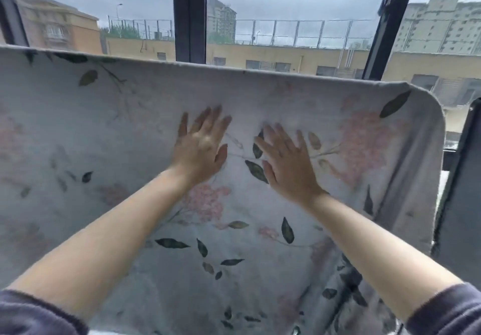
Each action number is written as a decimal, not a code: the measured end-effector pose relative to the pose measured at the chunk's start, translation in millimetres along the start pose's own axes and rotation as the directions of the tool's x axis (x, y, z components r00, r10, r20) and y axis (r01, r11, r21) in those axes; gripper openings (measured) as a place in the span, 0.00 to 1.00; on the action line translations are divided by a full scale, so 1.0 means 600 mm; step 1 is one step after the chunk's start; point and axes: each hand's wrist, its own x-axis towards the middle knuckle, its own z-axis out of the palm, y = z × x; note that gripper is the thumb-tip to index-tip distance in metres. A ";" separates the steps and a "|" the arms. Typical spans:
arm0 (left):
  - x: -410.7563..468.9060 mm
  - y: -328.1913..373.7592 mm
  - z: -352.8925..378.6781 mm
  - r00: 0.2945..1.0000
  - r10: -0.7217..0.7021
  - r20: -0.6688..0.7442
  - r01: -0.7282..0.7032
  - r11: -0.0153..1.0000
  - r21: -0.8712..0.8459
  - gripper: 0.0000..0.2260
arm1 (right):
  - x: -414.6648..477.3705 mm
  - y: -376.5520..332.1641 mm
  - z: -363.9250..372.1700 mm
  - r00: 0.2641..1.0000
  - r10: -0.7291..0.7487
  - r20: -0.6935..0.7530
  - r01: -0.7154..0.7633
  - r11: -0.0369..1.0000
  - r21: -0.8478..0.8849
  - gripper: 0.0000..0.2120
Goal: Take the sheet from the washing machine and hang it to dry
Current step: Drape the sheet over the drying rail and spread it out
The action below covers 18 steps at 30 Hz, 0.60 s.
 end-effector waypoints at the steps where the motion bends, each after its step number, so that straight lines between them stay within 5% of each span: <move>1: -0.035 0.001 0.010 0.994 -0.013 0.105 0.012 1.000 0.013 0.25 | -0.029 -0.023 0.016 0.996 0.007 0.088 -0.008 1.000 0.012 0.22; 5: -0.121 -0.014 0.041 0.937 -0.064 0.344 0.059 0.998 0.025 0.24 | -0.101 -0.083 0.052 0.956 0.032 0.290 -0.035 0.999 0.006 0.23; 18: -0.362 -0.207 0.020 0.894 -0.074 0.441 0.162 0.973 -0.164 0.19 | -0.100 -0.386 0.081 0.856 0.128 0.501 -0.190 0.979 0.073 0.23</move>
